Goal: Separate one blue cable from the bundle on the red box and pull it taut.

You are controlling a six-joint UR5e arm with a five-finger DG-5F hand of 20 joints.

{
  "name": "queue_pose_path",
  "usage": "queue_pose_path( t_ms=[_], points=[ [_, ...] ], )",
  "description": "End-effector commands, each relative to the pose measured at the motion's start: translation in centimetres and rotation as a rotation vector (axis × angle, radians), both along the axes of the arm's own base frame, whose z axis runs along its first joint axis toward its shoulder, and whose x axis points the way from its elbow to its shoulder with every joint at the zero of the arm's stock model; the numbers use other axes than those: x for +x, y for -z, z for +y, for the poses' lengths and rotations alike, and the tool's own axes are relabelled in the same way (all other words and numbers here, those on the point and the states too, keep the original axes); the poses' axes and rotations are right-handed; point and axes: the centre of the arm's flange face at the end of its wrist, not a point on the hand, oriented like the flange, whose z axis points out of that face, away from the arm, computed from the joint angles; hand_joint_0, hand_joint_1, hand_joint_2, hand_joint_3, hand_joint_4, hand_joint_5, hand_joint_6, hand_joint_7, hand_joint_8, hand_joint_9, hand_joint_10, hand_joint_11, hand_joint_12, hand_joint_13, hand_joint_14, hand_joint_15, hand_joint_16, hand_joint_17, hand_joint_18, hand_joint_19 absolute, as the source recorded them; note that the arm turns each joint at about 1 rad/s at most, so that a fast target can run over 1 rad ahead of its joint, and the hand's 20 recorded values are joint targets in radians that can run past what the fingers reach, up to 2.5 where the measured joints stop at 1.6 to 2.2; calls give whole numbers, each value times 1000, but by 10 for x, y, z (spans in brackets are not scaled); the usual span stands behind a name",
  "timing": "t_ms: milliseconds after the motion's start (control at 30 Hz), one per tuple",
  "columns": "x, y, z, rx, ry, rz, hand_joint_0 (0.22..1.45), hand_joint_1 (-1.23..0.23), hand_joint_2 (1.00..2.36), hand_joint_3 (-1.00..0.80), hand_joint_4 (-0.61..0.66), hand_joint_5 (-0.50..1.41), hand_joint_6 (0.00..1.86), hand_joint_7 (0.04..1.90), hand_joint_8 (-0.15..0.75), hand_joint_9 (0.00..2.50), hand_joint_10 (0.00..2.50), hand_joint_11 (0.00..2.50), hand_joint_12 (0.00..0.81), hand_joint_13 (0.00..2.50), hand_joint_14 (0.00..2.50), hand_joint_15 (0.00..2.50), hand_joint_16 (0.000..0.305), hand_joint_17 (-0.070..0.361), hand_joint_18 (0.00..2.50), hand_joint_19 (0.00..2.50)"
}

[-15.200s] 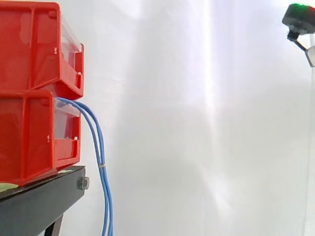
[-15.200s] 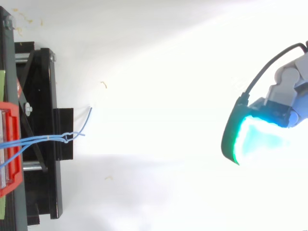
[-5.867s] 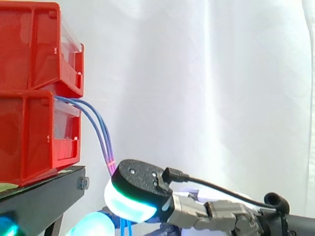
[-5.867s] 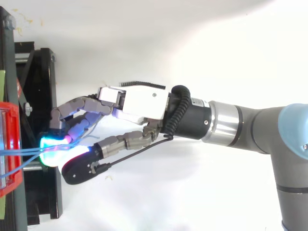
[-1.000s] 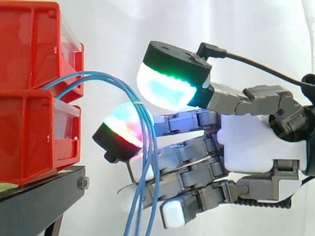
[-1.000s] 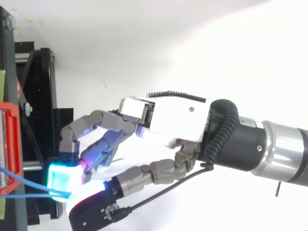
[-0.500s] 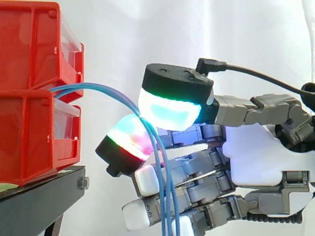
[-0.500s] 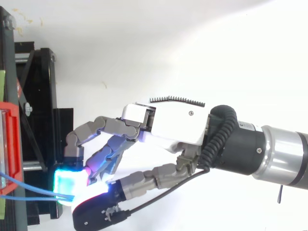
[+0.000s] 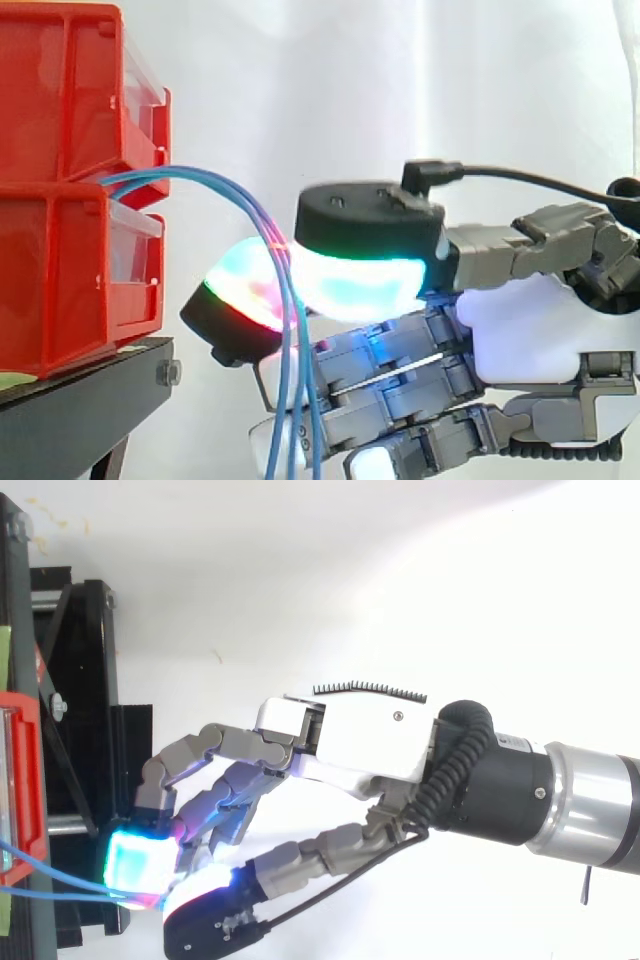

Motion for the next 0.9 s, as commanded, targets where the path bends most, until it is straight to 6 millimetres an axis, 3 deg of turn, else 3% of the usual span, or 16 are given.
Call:
queue_pose_path(
  t_ms=[0,100,333,467,633,867],
  points=[
    [0,0,0,15,0,-3,739,-964,1012,-328,94,-245,877,850,275,694,13,609,336,778,13,369,40,90,895,437],
    [0,0,0,24,1,-5,657,-938,1000,-500,129,-239,870,849,287,717,11,613,342,789,13,375,40,90,890,471],
    [0,0,1,32,-5,-6,496,-838,1000,-500,185,-214,862,862,350,819,12,622,374,833,11,386,46,104,952,501],
    [0,-1,0,32,-5,-8,496,-821,1000,-500,180,-190,863,920,368,897,12,627,381,864,13,384,47,106,986,516],
    [0,-1,0,34,-5,-8,610,-780,1000,-500,130,-148,866,1068,353,1038,16,769,350,889,12,405,41,92,983,550],
    [0,-2,1,34,-5,-10,662,-884,1017,-238,-69,-157,897,1142,345,1039,17,772,349,910,12,411,39,88,1001,541]
  ],
)
